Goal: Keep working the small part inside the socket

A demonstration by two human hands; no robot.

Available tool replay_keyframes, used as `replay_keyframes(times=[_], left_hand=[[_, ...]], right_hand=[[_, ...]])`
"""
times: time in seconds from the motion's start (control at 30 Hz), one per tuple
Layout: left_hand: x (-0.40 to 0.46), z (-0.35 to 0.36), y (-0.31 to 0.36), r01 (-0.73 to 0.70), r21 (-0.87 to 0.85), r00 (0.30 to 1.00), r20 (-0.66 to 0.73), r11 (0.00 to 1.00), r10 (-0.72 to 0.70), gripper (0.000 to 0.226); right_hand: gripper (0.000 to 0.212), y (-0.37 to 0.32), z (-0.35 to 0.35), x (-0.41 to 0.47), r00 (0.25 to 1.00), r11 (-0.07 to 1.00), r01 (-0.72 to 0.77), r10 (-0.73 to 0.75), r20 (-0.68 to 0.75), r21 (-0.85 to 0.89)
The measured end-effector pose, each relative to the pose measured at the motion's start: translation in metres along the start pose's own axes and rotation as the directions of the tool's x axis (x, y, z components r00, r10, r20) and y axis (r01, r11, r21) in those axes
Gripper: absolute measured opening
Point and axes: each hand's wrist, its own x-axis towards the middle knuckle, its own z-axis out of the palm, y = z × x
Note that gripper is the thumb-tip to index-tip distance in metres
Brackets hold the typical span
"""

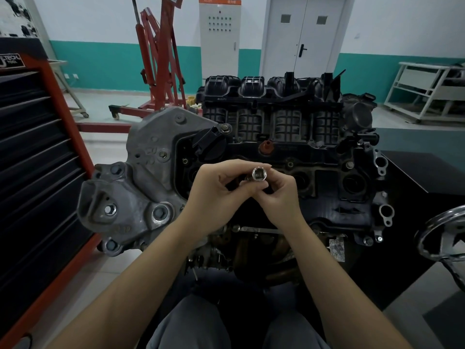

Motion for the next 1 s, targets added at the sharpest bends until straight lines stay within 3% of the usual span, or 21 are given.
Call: replay_keyframes(times=[0.1,0.3,0.5,0.7,0.83,0.93,1.0], left_hand=[[-0.0006,-0.0019,-0.0007,0.012,-0.055,0.999,0.051,0.998,-0.009,0.032],[0.0007,0.0026,-0.004,-0.086,0.203,0.992,-0.072,0.975,0.102,0.017],[-0.0014,0.0003,-0.0013,0.013,0.018,1.0,-0.002,1.0,-0.013,0.029],[0.0009,0.0012,-0.001,-0.038,0.141,0.997,-0.062,0.989,0.048,0.019],[0.0019,-0.0012,-0.002,0.013,0.05,0.999,-0.035,0.999,-0.011,0.022],[0.0021,-0.0039,-0.0019,0.019,-0.006,1.0,0.023,1.0,-0.019,0.028],[0.0017,-0.0035,-0.0027,0.014,0.049,1.0,-0.006,0.999,-0.014,0.026]], right_hand=[[0.02,-0.0004,0.0003,-0.0001,1.0,0.999,-0.022,0.022,-0.011,0.028],[0.018,0.0027,0.0029,0.0006,0.999,1.0,-0.026,0.026,-0.042,0.007],[0.019,-0.001,0.0023,-0.0006,1.0,0.999,0.005,-0.005,-0.006,-0.033],[0.017,0.0017,0.0049,-0.0004,0.998,0.999,-0.04,0.04,-0.055,-0.013],[0.019,-0.0033,0.0029,0.0004,1.0,0.998,0.03,-0.029,0.007,-0.062],[0.019,-0.0025,0.0033,-0.0002,1.0,0.998,-0.015,0.014,-0.013,-0.067],[0.018,-0.0007,0.0045,-0.0006,0.997,0.997,-0.053,0.05,-0.05,-0.047]])
